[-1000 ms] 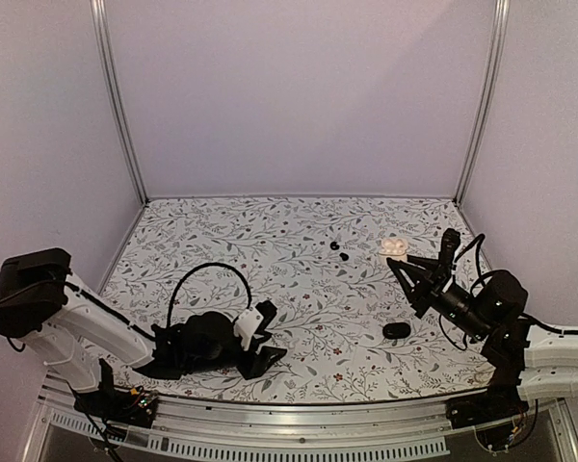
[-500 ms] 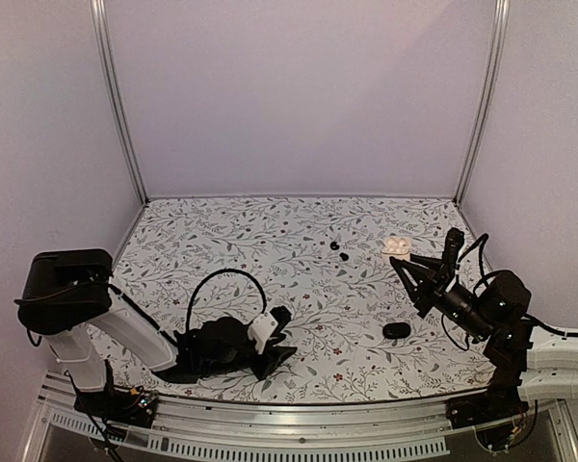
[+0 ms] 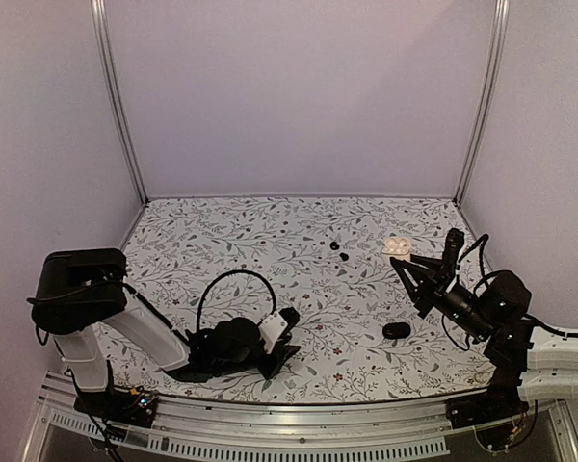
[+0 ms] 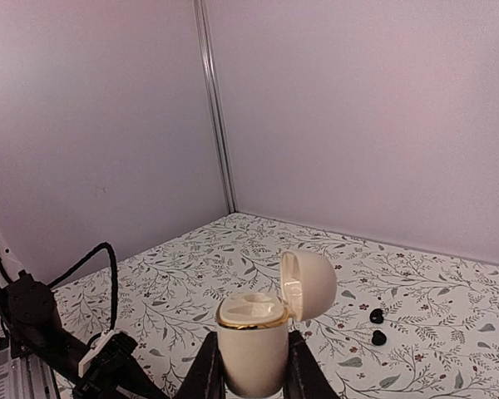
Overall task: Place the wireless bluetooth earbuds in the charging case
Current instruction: Pick up the right earbud from the center of the board.
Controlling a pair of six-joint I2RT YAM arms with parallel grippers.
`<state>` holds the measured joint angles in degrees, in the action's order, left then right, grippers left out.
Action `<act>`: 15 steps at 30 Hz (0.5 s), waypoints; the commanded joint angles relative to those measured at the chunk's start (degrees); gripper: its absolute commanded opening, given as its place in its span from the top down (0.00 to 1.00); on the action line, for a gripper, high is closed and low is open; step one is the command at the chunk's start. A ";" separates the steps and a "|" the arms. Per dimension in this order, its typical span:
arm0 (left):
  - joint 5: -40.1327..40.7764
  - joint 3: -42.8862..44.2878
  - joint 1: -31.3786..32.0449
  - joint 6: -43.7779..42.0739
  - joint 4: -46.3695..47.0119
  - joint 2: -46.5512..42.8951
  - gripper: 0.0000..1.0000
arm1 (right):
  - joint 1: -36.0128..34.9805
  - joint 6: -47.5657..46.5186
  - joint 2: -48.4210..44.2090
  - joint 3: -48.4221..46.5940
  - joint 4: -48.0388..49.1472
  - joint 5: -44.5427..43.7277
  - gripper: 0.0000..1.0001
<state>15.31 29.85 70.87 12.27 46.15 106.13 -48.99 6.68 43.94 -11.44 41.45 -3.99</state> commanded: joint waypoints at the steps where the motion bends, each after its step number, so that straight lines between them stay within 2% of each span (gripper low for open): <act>1: 1.58 1.68 -0.25 0.42 -2.81 1.55 0.72 | 0.56 0.14 -0.94 0.89 0.32 -0.52 1.00; 15: 3.69 3.25 -0.38 0.56 -7.32 2.05 0.80 | 0.83 -0.07 -1.60 1.07 0.10 -0.45 1.00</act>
<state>17.52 32.34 70.81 12.51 41.25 107.39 -48.58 6.66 43.07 -11.00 41.10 -3.99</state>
